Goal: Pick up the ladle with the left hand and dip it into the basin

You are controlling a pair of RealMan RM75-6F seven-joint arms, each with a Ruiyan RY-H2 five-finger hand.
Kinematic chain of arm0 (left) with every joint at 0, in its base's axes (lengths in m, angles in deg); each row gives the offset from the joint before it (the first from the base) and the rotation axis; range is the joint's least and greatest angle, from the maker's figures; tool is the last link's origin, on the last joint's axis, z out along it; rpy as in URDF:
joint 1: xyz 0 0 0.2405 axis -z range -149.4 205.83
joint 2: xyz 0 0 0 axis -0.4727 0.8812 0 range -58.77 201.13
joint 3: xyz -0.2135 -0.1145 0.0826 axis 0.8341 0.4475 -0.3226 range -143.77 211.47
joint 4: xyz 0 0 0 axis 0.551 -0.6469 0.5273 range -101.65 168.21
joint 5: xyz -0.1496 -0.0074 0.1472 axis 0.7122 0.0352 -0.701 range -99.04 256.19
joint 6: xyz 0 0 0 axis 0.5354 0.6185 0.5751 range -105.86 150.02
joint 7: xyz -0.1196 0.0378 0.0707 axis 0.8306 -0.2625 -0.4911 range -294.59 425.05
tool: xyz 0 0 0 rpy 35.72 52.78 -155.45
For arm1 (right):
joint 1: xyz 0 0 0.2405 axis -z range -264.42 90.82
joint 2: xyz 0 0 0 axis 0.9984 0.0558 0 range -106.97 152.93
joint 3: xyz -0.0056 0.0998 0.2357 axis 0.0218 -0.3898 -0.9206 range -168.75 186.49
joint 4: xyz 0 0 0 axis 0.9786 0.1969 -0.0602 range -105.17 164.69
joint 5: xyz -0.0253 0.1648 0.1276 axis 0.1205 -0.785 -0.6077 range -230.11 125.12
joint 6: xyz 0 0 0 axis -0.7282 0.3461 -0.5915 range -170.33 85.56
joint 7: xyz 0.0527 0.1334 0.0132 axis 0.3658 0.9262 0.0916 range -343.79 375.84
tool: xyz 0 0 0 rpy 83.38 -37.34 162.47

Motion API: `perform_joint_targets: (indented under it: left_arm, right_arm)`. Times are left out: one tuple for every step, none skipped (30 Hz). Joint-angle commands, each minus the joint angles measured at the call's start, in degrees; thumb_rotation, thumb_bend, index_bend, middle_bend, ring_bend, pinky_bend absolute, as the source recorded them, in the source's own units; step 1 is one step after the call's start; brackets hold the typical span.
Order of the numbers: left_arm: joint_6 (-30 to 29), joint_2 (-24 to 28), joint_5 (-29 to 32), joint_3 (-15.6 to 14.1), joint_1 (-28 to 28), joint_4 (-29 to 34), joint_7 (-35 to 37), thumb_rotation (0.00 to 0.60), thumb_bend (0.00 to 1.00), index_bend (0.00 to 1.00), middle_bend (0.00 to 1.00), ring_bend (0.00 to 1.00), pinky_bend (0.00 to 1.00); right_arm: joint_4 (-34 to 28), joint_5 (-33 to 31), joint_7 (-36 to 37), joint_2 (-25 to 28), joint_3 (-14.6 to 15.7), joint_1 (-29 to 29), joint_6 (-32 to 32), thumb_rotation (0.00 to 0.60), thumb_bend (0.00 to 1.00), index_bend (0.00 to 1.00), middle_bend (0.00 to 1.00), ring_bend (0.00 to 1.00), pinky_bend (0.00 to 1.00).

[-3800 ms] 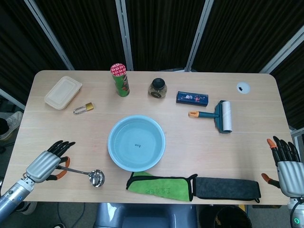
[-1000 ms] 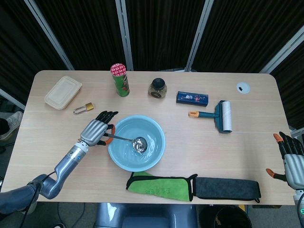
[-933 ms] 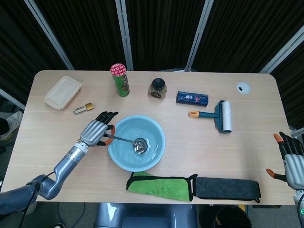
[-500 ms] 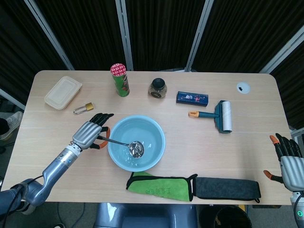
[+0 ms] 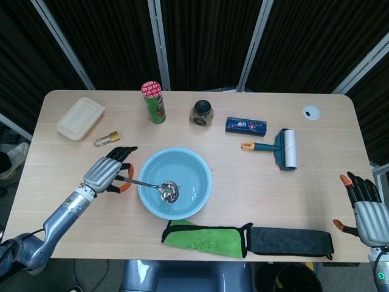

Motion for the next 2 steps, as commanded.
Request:
perform_joint_targets:
  left_arm:
    - [-0.3, 0.0, -0.1, -0.1, -0.2, 0.1, 0.0, 0.6, 0.41, 0.73, 0.0, 0.0, 0.0]
    - [-0.4, 0.0, -0.2, -0.1, -0.3, 0.0, 0.1, 0.6, 0.41, 0.73, 0.0, 0.0, 0.0]
  right_arm:
    - [-0.1, 0.1, 0.1, 0.1, 0.0, 0.1, -0.2, 0.6, 0.0, 0.0, 0.0, 0.0, 0.0]
    - [0.0, 0.1, 0.1, 0.0, 0.0, 0.1, -0.2, 0.6, 0.0, 0.0, 0.0, 0.0, 0.0]
